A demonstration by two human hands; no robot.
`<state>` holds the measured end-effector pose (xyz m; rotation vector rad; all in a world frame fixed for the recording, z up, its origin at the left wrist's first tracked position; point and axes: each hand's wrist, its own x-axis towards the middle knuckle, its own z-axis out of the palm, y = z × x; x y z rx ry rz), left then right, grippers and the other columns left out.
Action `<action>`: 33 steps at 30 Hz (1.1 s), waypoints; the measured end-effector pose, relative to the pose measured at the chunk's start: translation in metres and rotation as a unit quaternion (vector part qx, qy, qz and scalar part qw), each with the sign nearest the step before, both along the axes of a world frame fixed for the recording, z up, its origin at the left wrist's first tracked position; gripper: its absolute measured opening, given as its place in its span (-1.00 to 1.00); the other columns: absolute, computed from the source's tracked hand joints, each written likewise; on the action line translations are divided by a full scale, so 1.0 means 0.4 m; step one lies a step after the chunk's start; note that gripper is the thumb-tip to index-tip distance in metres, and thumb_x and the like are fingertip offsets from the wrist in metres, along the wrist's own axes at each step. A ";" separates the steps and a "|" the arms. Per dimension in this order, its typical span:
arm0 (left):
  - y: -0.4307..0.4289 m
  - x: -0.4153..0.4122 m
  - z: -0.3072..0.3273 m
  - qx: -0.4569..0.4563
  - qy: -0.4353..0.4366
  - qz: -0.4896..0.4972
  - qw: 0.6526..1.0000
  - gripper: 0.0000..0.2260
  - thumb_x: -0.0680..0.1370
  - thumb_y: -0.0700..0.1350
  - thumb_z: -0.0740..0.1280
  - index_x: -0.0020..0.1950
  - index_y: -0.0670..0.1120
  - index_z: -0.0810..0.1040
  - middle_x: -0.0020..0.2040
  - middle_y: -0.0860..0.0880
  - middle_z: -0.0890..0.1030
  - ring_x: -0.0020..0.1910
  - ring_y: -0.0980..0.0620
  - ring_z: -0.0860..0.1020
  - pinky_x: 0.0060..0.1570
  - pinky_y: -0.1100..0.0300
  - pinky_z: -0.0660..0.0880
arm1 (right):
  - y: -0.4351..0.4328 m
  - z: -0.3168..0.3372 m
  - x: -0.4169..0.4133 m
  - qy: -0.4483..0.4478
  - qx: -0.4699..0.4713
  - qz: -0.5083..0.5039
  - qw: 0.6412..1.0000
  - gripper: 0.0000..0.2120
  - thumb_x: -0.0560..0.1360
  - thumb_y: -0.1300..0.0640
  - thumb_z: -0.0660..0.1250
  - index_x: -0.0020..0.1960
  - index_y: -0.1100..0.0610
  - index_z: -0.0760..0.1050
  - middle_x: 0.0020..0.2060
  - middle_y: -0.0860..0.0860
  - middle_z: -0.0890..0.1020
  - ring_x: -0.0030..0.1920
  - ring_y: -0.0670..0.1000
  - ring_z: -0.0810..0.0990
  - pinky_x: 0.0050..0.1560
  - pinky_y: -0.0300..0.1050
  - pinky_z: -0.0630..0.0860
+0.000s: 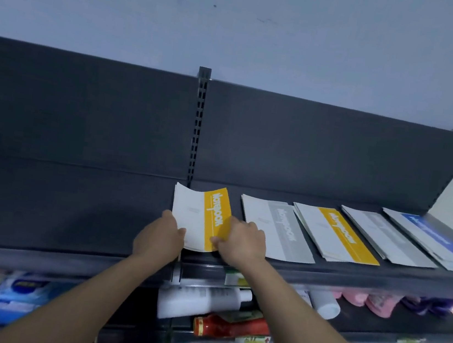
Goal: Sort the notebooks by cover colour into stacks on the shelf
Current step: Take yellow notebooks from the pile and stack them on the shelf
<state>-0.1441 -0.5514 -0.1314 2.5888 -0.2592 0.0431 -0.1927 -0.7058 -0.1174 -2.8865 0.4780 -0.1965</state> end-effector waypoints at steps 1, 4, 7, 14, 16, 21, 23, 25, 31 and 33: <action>0.004 0.004 -0.001 0.011 0.003 -0.005 1.000 -0.80 0.62 0.00 0.17 0.02 -0.13 0.30 -0.15 -0.04 0.50 -0.14 -0.09 0.51 -0.23 0.10 0.41 | 0.003 -0.002 0.005 0.010 -0.013 -0.001 1.000 -0.60 0.52 -0.17 0.24 0.20 0.10 0.41 0.16 0.08 0.56 0.22 0.13 0.42 0.13 0.00 0.31; 0.010 0.018 -0.003 0.024 0.007 -0.016 1.000 -0.78 0.63 0.02 0.16 0.07 -0.13 0.32 -0.14 -0.03 0.51 -0.15 -0.07 0.52 -0.24 0.11 0.41 | 0.011 -0.009 0.012 0.029 -0.040 -0.008 0.999 -0.58 0.54 -0.18 0.20 0.22 0.11 0.41 0.20 0.08 0.53 0.25 0.12 0.39 0.18 0.00 0.27; 0.009 0.028 -0.003 0.031 0.008 -0.029 0.999 -0.77 0.63 0.03 0.15 0.10 -0.14 0.34 -0.08 -0.05 0.53 -0.12 -0.06 0.52 -0.20 0.09 0.44 | 0.013 -0.010 0.010 0.042 -0.059 -0.017 0.997 -0.56 0.55 -0.18 0.16 0.24 0.12 0.42 0.22 0.08 0.51 0.26 0.12 0.37 0.20 0.00 0.25; 0.011 0.034 -0.009 0.151 -0.019 -0.027 0.988 -0.65 0.60 0.11 0.15 0.21 -0.11 0.44 0.16 -0.06 0.51 0.11 -0.07 0.52 -0.03 0.10 0.46 | 0.012 -0.006 0.004 0.093 -0.086 -0.033 0.991 -0.51 0.56 -0.20 0.06 0.26 0.11 0.47 0.25 0.10 0.47 0.27 0.13 0.33 0.22 0.00 0.23; 0.013 0.034 -0.002 0.170 -0.018 -0.035 0.985 -0.63 0.60 0.12 0.14 0.23 -0.11 0.46 0.17 -0.07 0.48 0.13 -0.07 0.50 -0.03 0.11 0.43 | 0.012 -0.007 0.000 0.091 -0.077 -0.039 0.992 -0.51 0.55 -0.19 0.07 0.26 0.12 0.47 0.26 0.11 0.44 0.27 0.13 0.31 0.23 -0.01 0.23; 0.048 0.024 0.026 0.209 -0.101 -0.055 0.971 -0.73 0.61 0.02 0.16 0.16 -0.12 0.49 0.17 -0.08 0.47 0.15 -0.07 0.46 -0.07 0.11 0.37 | 0.024 0.003 0.001 0.000 -0.066 -0.018 0.998 -0.62 0.50 -0.06 0.20 0.23 0.11 0.43 0.19 0.10 0.44 0.23 0.13 0.32 0.16 -0.06 0.27; 0.077 0.020 0.040 0.239 -0.146 -0.049 0.959 -0.77 0.60 -0.02 0.17 0.14 -0.11 0.50 0.15 -0.07 0.48 0.16 -0.07 0.45 -0.06 0.12 0.35 | 0.039 0.012 0.010 -0.027 -0.068 0.006 0.997 -0.63 0.50 -0.04 0.20 0.25 0.10 0.44 0.19 0.10 0.46 0.23 0.14 0.32 0.16 -0.06 0.29; 0.113 0.016 0.054 0.271 -0.174 -0.035 0.946 -0.78 0.60 -0.02 0.19 0.14 -0.09 0.50 0.15 -0.05 0.50 0.16 -0.05 0.46 -0.06 0.13 0.33 | 0.063 0.023 0.022 -0.041 -0.074 0.040 0.996 -0.62 0.51 -0.03 0.20 0.28 0.10 0.44 0.20 0.11 0.46 0.24 0.14 0.33 0.18 -0.04 0.32; 0.254 0.013 0.098 0.323 -0.187 0.023 0.928 -0.76 0.60 -0.02 0.20 0.17 -0.10 0.49 0.17 -0.05 0.51 0.18 -0.05 0.47 0.03 0.13 0.38 | 0.176 0.053 0.071 -0.076 -0.119 0.159 0.977 -0.63 0.54 -0.05 0.20 0.27 0.11 0.41 0.20 0.11 0.47 0.22 0.14 0.36 0.17 -0.03 0.33; 0.311 0.010 0.108 0.335 -0.176 0.044 0.925 -0.73 0.59 -0.02 0.20 0.23 -0.12 0.45 0.20 -0.07 0.49 0.22 -0.06 0.45 0.10 0.10 0.37 | 0.226 0.059 0.089 -0.082 -0.129 0.195 0.969 -0.62 0.54 -0.07 0.22 0.27 0.11 0.39 0.20 0.11 0.45 0.23 0.14 0.36 0.17 -0.01 0.33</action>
